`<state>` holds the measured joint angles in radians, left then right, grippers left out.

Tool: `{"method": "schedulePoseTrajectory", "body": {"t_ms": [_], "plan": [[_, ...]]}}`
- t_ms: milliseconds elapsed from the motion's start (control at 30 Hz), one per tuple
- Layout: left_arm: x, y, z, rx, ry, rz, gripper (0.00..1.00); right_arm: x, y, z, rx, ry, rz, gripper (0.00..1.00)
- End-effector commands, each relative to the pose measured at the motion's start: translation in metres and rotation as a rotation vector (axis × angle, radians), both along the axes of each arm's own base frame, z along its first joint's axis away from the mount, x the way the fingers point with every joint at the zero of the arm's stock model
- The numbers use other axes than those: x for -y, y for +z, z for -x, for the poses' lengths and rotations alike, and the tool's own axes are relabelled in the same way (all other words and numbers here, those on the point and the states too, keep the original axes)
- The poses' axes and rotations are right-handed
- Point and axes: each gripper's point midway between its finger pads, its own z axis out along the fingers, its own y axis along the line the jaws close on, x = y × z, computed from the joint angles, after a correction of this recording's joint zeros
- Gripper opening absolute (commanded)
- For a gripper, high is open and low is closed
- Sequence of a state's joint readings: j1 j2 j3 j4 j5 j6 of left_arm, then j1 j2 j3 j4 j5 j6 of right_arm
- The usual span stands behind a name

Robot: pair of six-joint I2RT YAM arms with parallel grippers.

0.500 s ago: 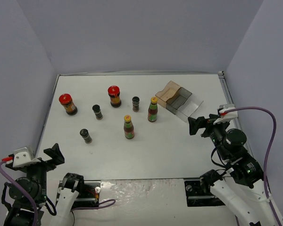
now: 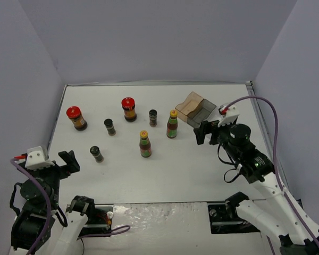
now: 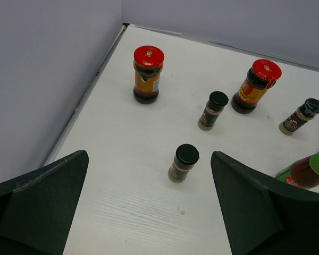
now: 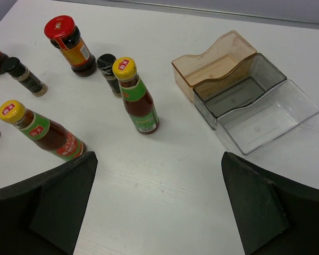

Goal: Organize the condiment bottles

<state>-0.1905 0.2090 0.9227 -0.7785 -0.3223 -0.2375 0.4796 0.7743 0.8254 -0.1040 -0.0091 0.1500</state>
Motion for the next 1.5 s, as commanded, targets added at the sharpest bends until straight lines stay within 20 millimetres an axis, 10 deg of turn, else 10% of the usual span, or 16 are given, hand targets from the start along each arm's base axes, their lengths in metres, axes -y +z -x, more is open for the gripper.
{"method": "schedulePoseTrajectory", "body": {"t_ms": [0,400,867,1233,1467], "plan": [[0.011,0.005,-0.024,0.014,-0.021,0.052,0.97,-0.035,0.041,-0.034,0.129,0.097,-0.051,1.00],[0.015,-0.023,-0.029,-0.040,-0.024,0.076,0.97,-0.102,-0.010,-0.091,0.151,0.318,-0.012,0.96],[0.016,-0.021,-0.028,-0.029,-0.036,0.070,0.97,-0.118,-0.062,-0.138,0.156,0.301,0.026,0.92],[0.012,-0.023,-0.027,-0.039,-0.008,0.066,0.97,-0.128,-0.090,-0.145,0.129,0.345,0.026,0.48],[0.012,-0.023,-0.027,-0.039,-0.008,0.067,0.97,-0.120,-0.045,-0.141,0.198,0.337,0.036,0.01]]}}
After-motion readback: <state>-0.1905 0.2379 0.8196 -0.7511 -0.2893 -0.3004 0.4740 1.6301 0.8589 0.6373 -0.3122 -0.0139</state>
